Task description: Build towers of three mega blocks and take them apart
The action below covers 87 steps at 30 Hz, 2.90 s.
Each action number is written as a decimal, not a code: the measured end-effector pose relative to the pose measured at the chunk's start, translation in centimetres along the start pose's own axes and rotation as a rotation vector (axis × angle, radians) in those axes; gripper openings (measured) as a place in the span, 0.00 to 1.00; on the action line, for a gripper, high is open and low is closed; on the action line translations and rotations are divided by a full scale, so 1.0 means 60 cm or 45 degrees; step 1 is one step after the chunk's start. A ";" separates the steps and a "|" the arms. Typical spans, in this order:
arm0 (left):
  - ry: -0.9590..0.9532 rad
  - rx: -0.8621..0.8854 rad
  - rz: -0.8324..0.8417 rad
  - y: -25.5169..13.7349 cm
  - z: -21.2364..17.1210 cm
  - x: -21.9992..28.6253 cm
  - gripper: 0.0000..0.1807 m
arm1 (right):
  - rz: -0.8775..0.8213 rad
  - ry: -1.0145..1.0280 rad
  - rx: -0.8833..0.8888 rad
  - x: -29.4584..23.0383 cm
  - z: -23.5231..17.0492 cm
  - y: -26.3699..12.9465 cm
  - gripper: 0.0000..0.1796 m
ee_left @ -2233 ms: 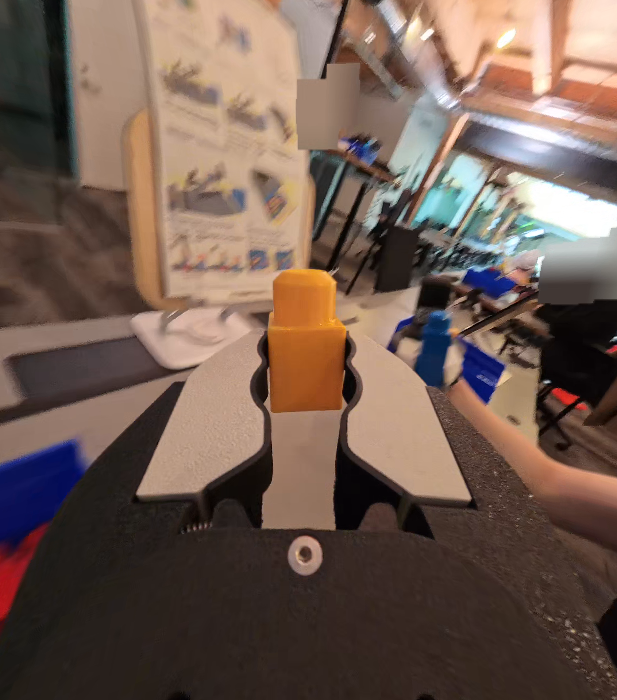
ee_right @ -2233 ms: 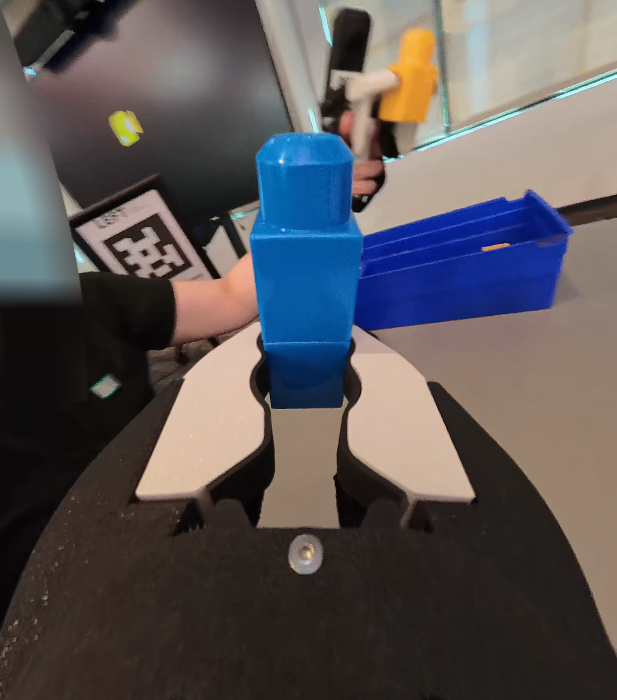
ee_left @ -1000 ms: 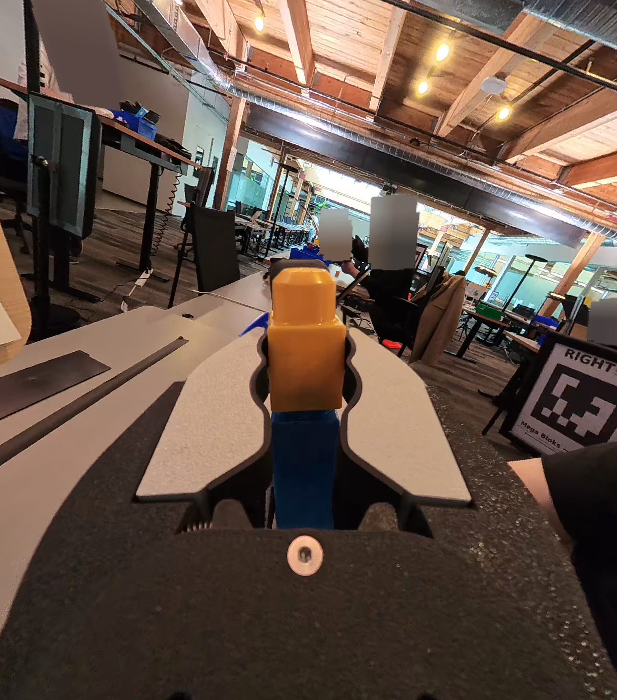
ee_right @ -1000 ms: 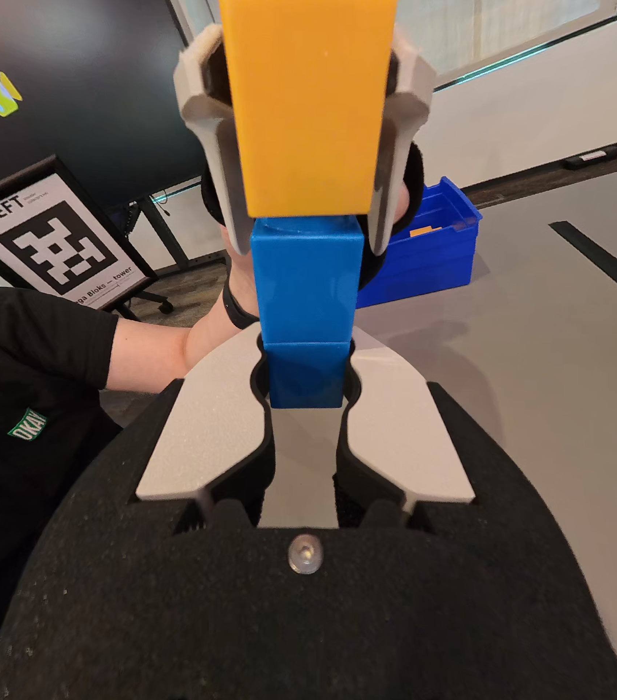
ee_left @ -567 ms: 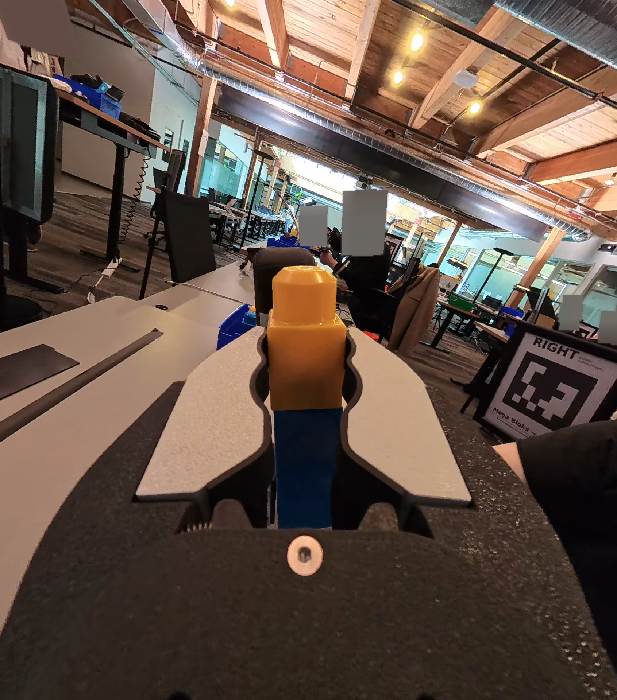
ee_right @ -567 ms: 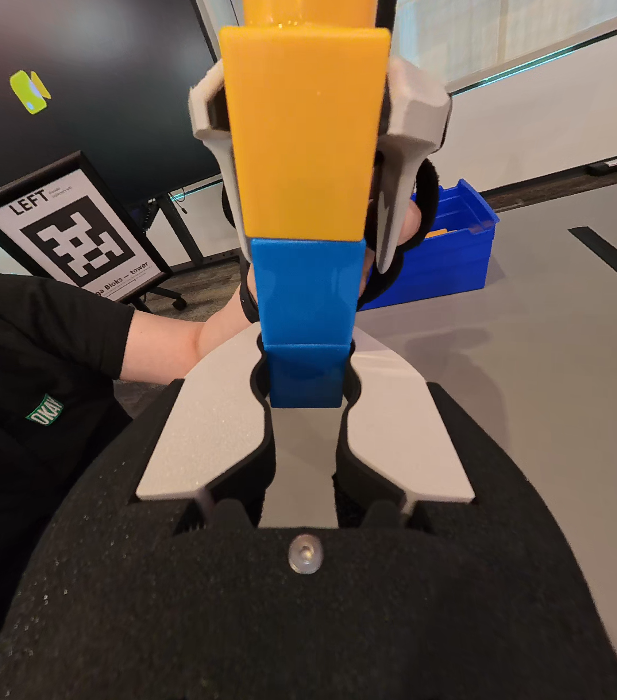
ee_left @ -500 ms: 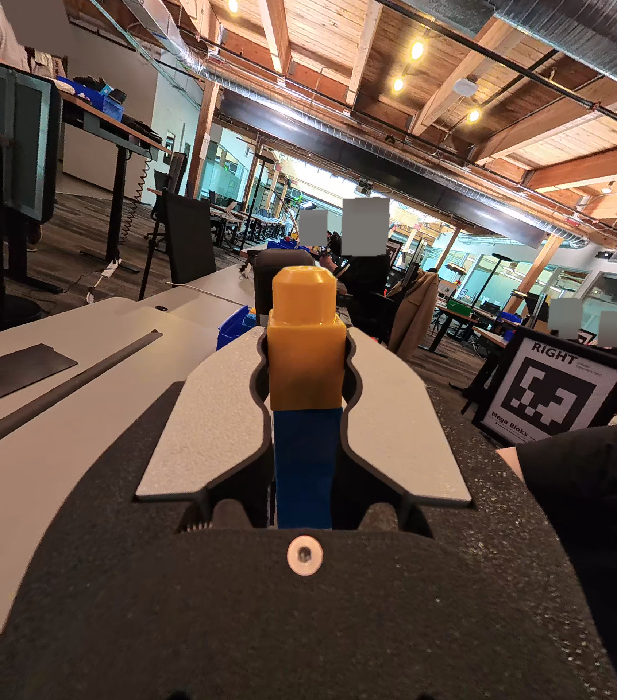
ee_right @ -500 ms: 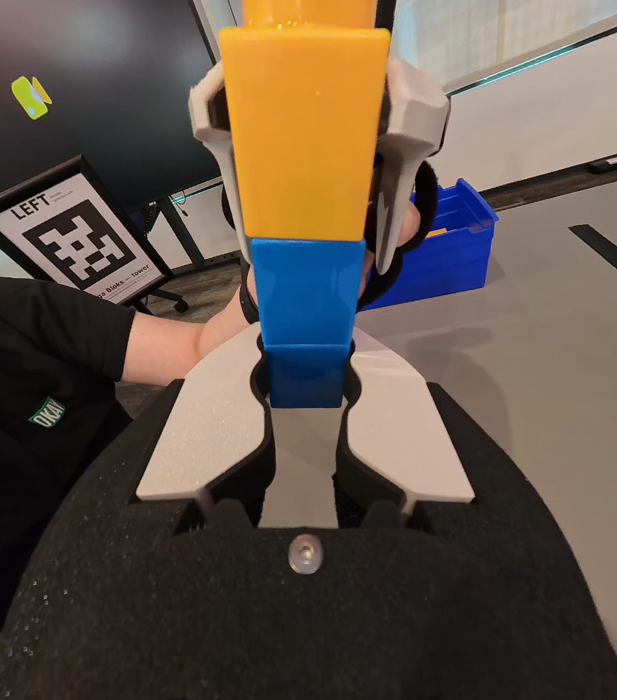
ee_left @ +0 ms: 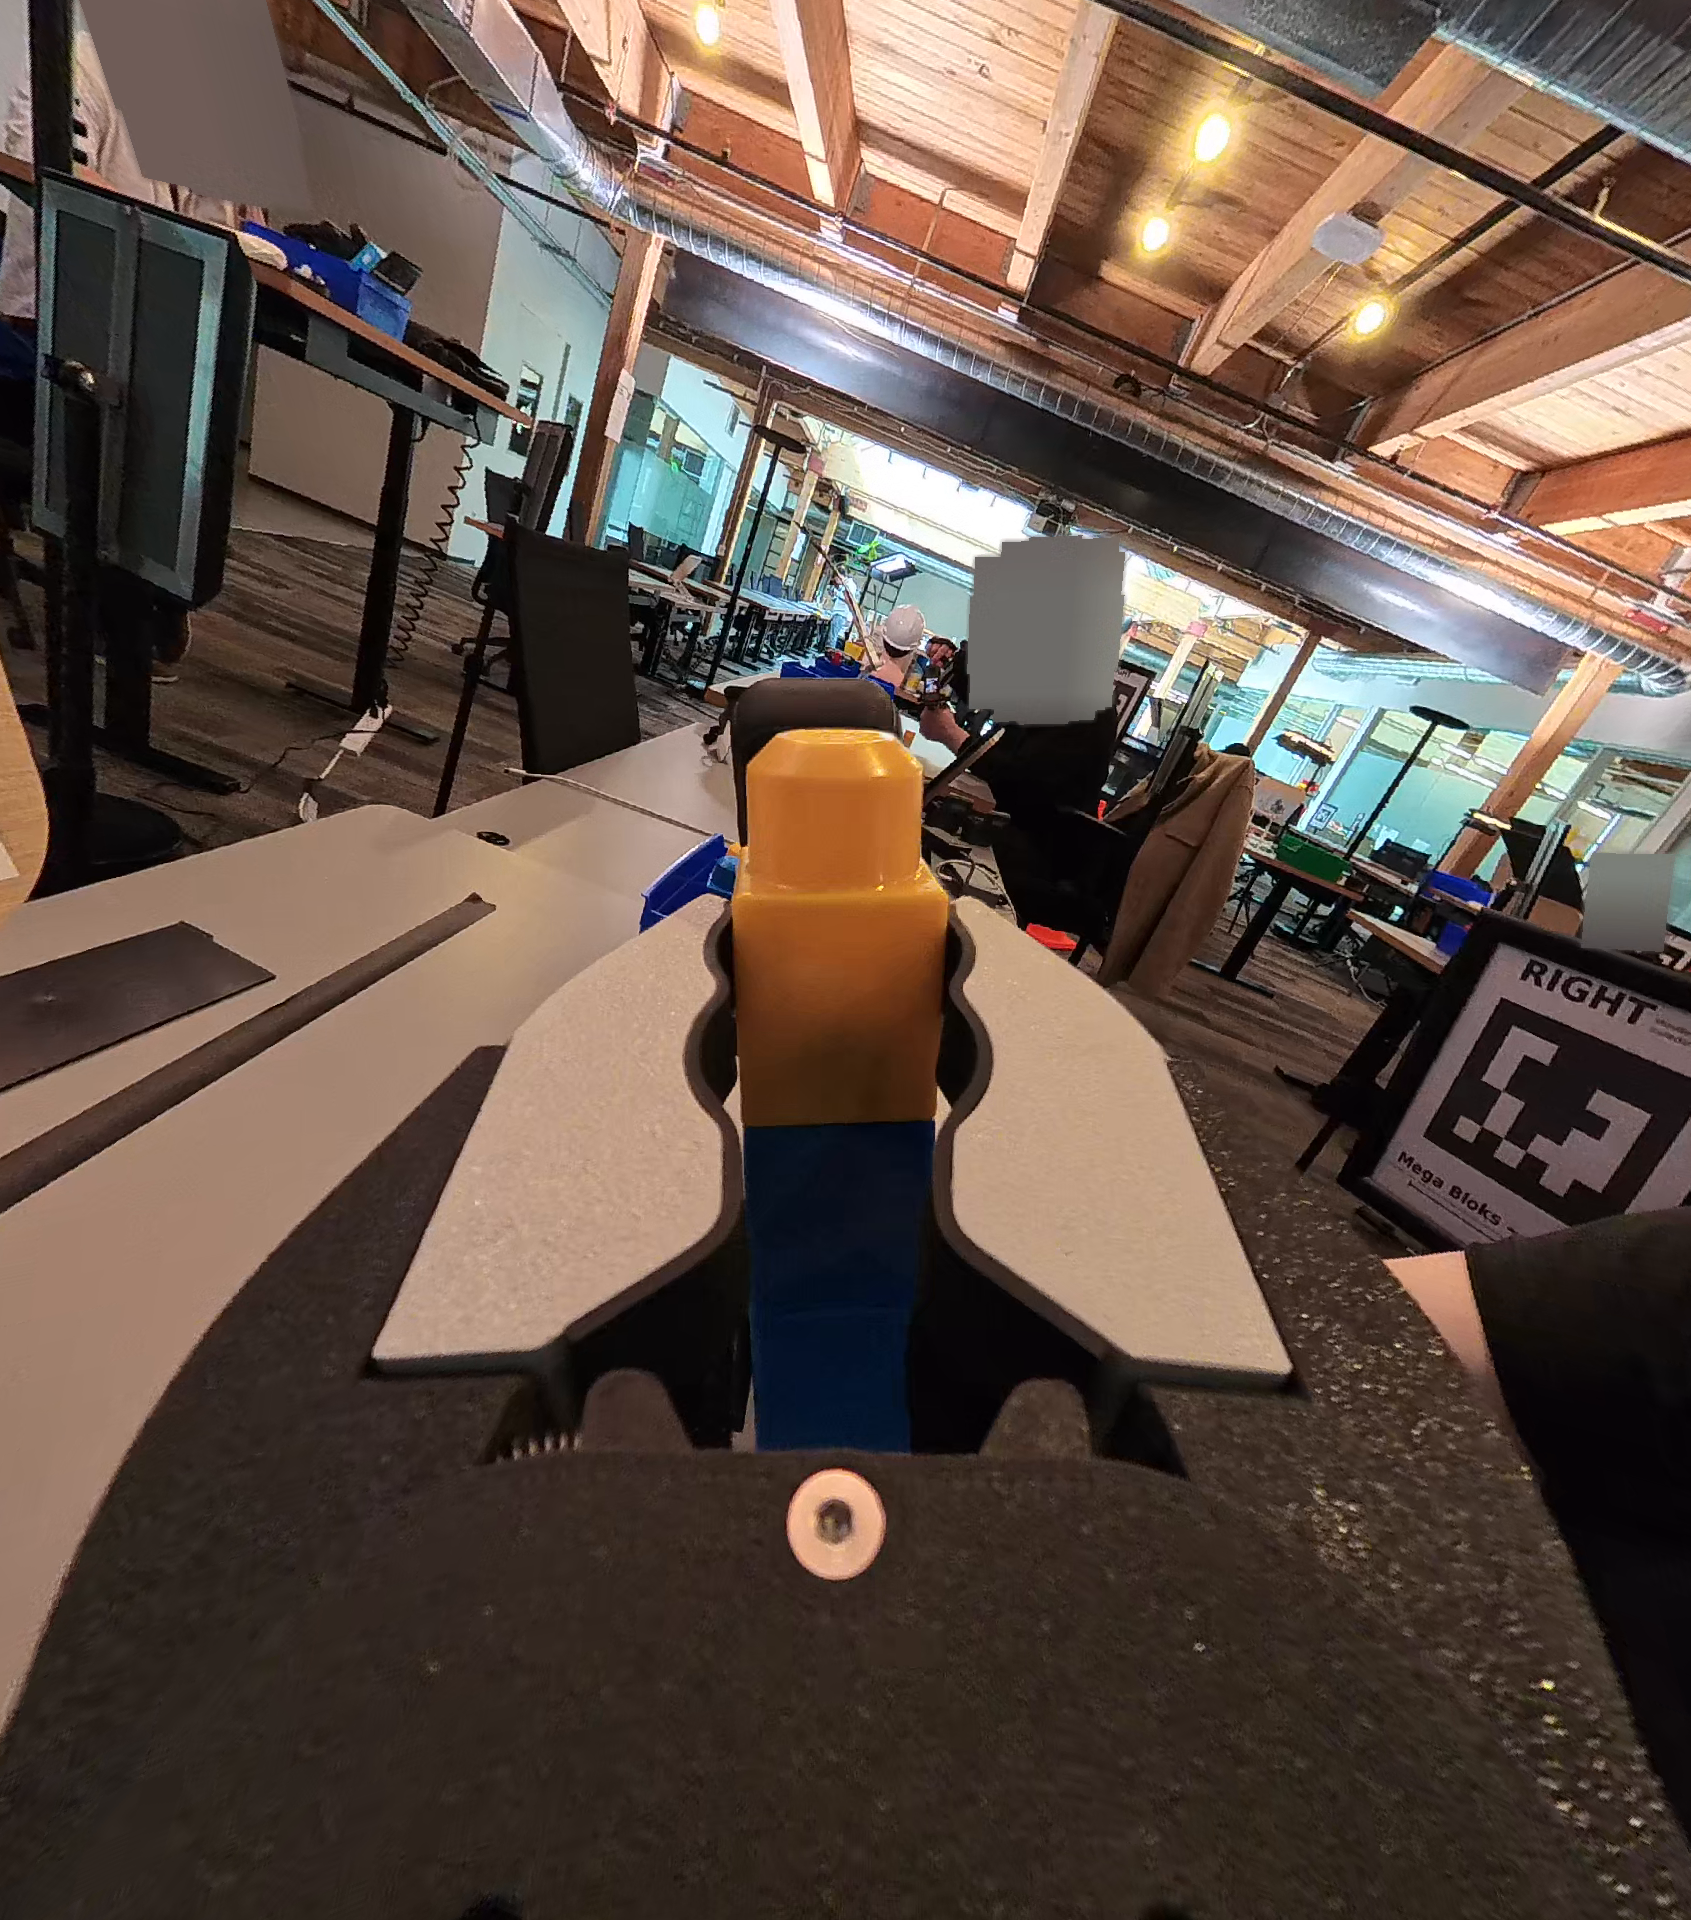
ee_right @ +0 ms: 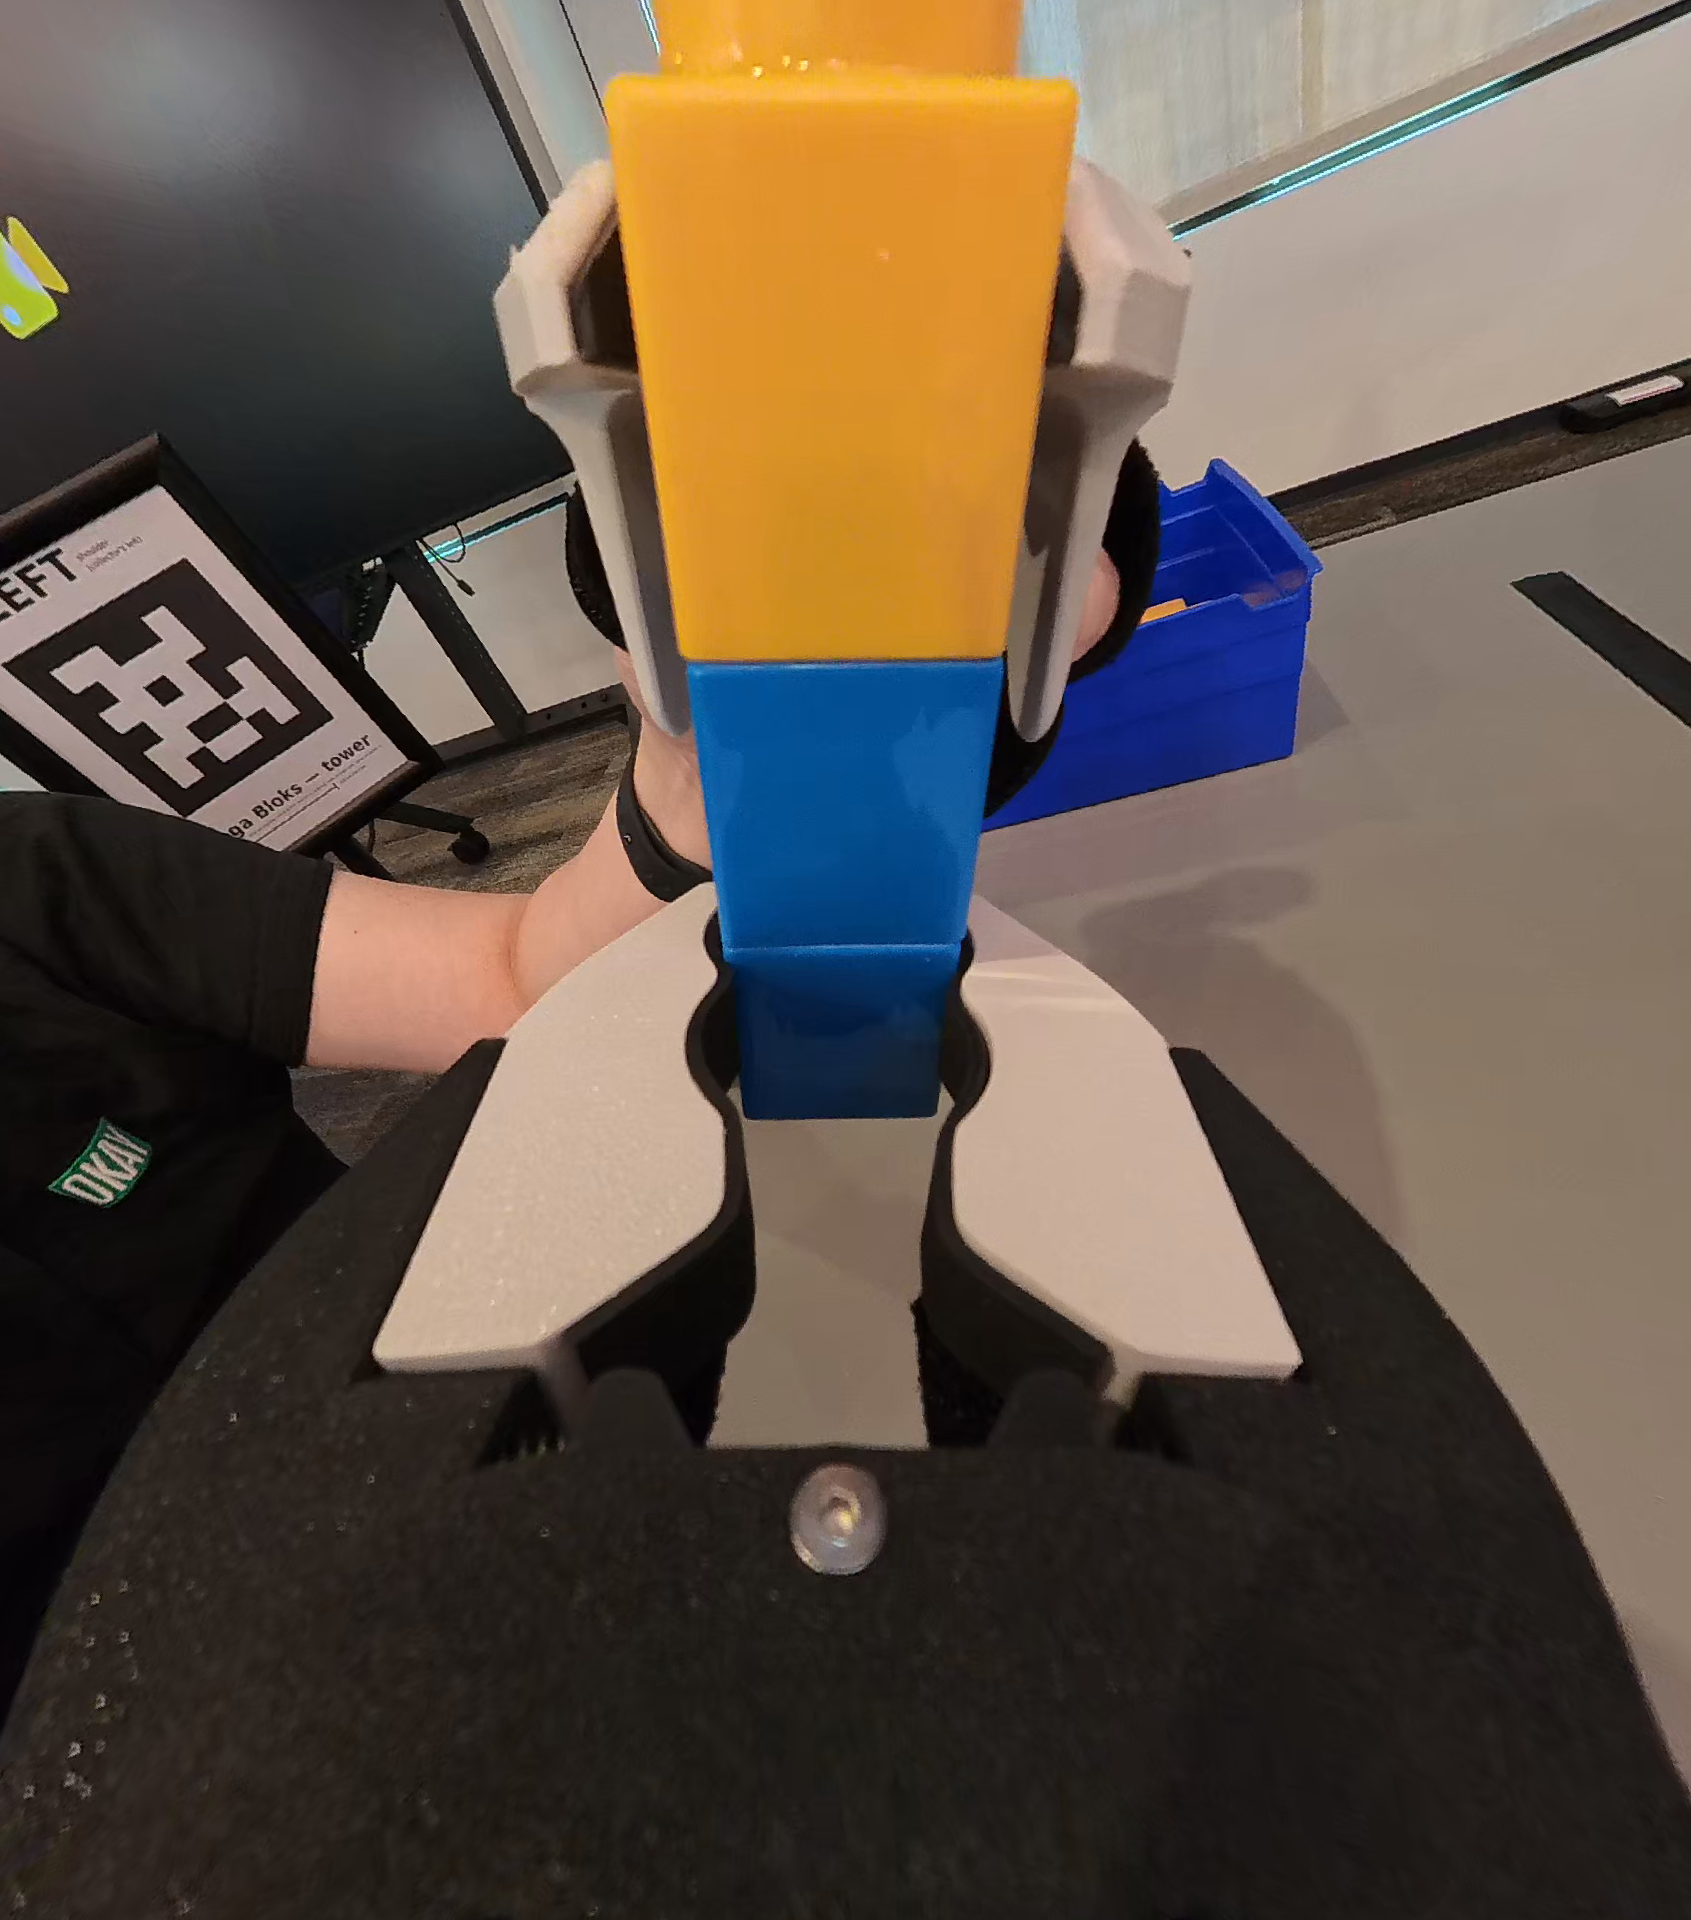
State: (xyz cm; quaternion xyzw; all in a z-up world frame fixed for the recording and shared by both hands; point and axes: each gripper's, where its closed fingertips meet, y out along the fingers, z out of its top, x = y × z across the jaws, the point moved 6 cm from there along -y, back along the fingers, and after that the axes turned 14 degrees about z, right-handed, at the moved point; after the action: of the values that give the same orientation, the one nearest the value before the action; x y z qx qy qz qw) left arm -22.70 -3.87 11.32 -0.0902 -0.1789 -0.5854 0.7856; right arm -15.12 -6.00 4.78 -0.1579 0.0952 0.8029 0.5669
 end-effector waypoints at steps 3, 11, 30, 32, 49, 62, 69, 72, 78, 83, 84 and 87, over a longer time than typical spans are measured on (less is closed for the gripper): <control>-0.032 0.017 -0.011 0.000 0.001 -0.003 0.20 | 0.005 0.019 0.009 0.000 0.000 0.000 0.19; -0.128 0.020 -0.061 -0.013 0.007 -0.010 0.20 | -0.060 -0.027 0.103 -0.010 0.022 -0.014 0.35; -0.008 -0.019 -0.024 -0.027 0.019 0.021 0.36 | 0.227 -0.029 0.208 -0.037 0.028 -0.046 0.20; 0.019 0.026 -0.012 -0.045 0.033 0.024 0.35 | 0.312 -0.063 0.251 -0.052 0.032 -0.066 0.20; 0.048 0.130 -0.035 -0.088 0.067 0.031 0.31 | -1.662 -0.421 0.259 -0.396 -0.039 -0.539 0.20; 0.097 0.100 -0.069 -0.066 0.064 0.064 0.30 | -2.223 0.202 0.499 -0.374 -0.305 -0.713 0.20; 0.135 0.036 -0.092 -0.046 0.050 0.081 0.30 | -2.287 0.391 0.381 -0.320 -0.310 -0.746 0.20; 0.138 0.034 -0.098 -0.046 0.049 0.084 0.30 | -2.309 0.429 0.358 -0.299 -0.320 -0.754 0.20; 0.127 0.053 -0.097 -0.054 0.054 0.079 0.29 | -2.338 0.434 0.348 -0.273 -0.336 -0.765 0.20; 0.095 0.089 -0.120 -0.063 0.063 0.075 0.29 | -2.340 0.400 0.322 -0.265 -0.338 -0.773 0.20; 0.094 0.095 -0.123 -0.064 0.065 0.075 0.29 | -2.333 0.411 0.325 -0.263 -0.340 -0.774 0.20; 0.096 0.109 -0.123 -0.068 0.069 0.076 0.29 | -2.334 0.438 0.329 -0.258 -0.345 -0.777 0.20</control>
State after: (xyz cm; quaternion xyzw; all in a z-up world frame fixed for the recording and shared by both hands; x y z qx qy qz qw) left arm -26.18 -7.70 16.58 -0.0255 -0.1782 -0.6175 0.7657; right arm 36.53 -10.70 -7.70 -0.2235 0.1046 -0.0076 0.9691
